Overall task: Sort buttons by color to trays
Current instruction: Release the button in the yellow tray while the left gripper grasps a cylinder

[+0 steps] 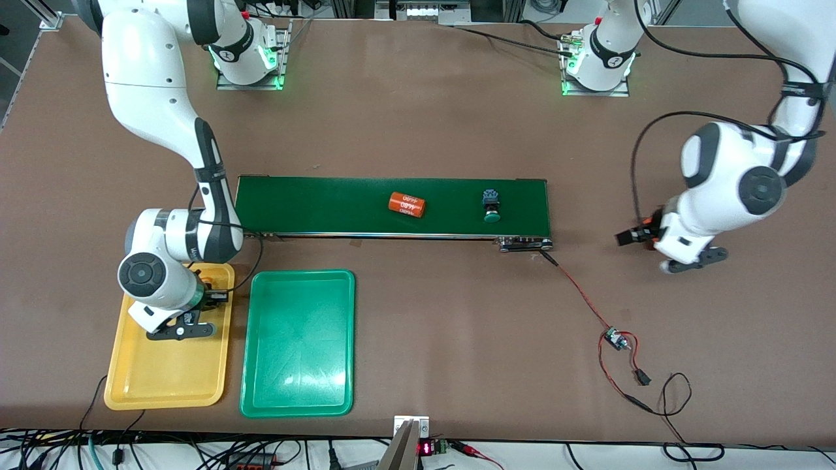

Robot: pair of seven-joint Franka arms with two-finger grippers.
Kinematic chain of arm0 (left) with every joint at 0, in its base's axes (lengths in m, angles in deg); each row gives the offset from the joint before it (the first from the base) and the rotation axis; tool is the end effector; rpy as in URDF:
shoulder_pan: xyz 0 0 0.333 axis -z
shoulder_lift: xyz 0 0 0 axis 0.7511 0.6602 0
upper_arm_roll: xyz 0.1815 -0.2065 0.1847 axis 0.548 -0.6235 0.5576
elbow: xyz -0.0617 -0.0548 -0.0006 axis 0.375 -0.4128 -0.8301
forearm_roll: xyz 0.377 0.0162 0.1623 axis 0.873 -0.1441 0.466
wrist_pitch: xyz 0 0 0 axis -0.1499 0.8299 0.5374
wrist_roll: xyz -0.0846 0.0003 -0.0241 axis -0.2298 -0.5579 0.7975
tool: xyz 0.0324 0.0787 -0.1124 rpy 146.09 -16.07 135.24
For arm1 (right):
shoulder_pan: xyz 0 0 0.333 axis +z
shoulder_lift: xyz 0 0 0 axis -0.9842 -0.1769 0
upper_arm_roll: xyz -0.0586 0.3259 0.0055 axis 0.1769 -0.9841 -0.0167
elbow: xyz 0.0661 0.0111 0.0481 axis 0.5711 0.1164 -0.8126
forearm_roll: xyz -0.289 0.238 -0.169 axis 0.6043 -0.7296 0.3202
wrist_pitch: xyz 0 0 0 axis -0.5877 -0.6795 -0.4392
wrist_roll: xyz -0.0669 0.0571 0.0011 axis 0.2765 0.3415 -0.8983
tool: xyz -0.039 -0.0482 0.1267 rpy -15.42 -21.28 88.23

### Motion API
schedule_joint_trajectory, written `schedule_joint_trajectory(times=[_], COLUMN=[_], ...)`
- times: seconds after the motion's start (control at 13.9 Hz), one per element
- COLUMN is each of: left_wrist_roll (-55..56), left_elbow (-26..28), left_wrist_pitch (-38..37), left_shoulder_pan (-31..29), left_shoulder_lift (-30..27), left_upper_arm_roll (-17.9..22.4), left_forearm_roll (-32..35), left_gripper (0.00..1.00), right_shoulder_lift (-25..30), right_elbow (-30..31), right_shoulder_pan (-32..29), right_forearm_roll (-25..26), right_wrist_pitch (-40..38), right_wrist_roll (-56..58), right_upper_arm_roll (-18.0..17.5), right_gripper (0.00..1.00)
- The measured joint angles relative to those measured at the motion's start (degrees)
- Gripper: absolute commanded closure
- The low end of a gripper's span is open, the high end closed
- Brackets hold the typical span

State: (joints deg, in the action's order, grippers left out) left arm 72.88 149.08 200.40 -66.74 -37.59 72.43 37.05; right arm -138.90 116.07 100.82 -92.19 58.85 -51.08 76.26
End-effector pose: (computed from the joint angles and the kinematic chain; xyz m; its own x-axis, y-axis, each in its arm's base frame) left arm 0.5991 0.0177 0.2592 0.9470 0.2913 -0.1353 0.2926 -0.9562 -0.0109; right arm 0.7497 0.0418 0.1687 0.9948 0.0984 -0.0246 0.1014 -0.9721 0.2113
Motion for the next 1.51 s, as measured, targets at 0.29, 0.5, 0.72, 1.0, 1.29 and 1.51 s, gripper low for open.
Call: schedule_joint_trajectory(times=[0.29, 0.5, 0.72, 1.0, 1.29, 1.51], left_wrist_roll=[-1.9, -4.2, -5.2, -5.2, -2.7, 9.8], left_elbow=[0.3, 1.0, 2.4, 2.6, 1.5, -1.3], left_wrist_pitch=[0.3, 3.0, 4.1, 4.7, 3.7, -5.2], left_shoulder_pan=[-0.2, -0.5, -0.9, -0.8, -0.7, 0.1], left_shoulder_lift=[2.9, 6.4, 9.2, 9.6, 7.6, 3.4], left_upper_arm_roll=[5.9, 7.8, 8.2, 8.2, 7.3, 1.4], left_forearm_roll=[0.0, 0.0, 0.0, 0.0, -0.1, -0.2], left_gripper=[0.0, 0.05, 0.57, 0.85, 0.86, 0.85], right_shoulder_lift=[-0.3, -0.9, -0.9, -0.9, -0.1, 3.5], right_elbow=[-0.1, -0.1, -0.1, -0.3, -1.6, -2.6], right_shoulder_pan=[-0.1, -0.3, -1.9, -2.1, -0.8, -0.6], right_forearm_roll=[0.0, 0.0, 0.0, -2.7, -8.5, -9.7], right_wrist_pitch=[0.8, 2.5, 3.5, 4.0, 1.4, -3.0], right_wrist_roll=[0.4, 3.0, 6.4, 6.1, 5.7, 5.6], right_upper_arm_roll=[-0.3, -0.2, -0.6, -1.5, -1.7, -1.7], right_gripper=[1.0, 1.0, 0.66, 0.0, 0.0, 0.0])
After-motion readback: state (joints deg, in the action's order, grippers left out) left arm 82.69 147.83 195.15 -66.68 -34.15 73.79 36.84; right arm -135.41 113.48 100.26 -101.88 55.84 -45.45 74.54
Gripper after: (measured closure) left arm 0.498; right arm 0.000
